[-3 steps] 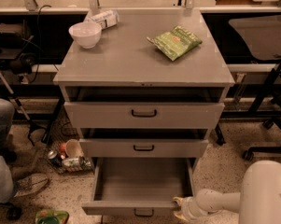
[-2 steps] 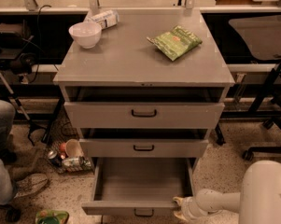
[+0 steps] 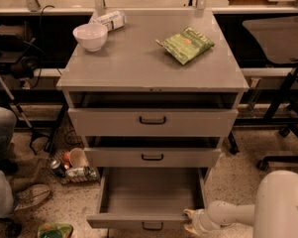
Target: Open bottom drawer
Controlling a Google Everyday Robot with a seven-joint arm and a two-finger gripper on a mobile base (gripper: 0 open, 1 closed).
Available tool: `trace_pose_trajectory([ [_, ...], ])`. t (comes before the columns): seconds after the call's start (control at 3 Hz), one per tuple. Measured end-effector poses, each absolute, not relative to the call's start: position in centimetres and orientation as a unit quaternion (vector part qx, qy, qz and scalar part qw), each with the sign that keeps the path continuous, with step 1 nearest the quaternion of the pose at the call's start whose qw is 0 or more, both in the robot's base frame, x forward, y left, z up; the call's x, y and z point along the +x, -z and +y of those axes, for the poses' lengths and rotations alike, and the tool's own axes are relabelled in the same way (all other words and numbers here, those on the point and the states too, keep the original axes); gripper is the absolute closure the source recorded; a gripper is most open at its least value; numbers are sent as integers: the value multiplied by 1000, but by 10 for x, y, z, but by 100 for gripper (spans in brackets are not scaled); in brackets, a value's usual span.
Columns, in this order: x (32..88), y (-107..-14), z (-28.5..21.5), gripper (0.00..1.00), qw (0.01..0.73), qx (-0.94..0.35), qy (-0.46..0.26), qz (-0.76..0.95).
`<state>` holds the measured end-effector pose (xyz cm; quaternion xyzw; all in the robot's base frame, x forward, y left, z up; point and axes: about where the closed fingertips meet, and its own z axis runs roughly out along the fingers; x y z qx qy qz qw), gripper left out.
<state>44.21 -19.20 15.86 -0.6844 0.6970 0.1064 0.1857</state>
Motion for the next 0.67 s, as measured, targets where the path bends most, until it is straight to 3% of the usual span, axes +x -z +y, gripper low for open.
trace_pose_trajectory([
  [0.67, 442, -158, -192, 0, 186, -684, -107, 697],
])
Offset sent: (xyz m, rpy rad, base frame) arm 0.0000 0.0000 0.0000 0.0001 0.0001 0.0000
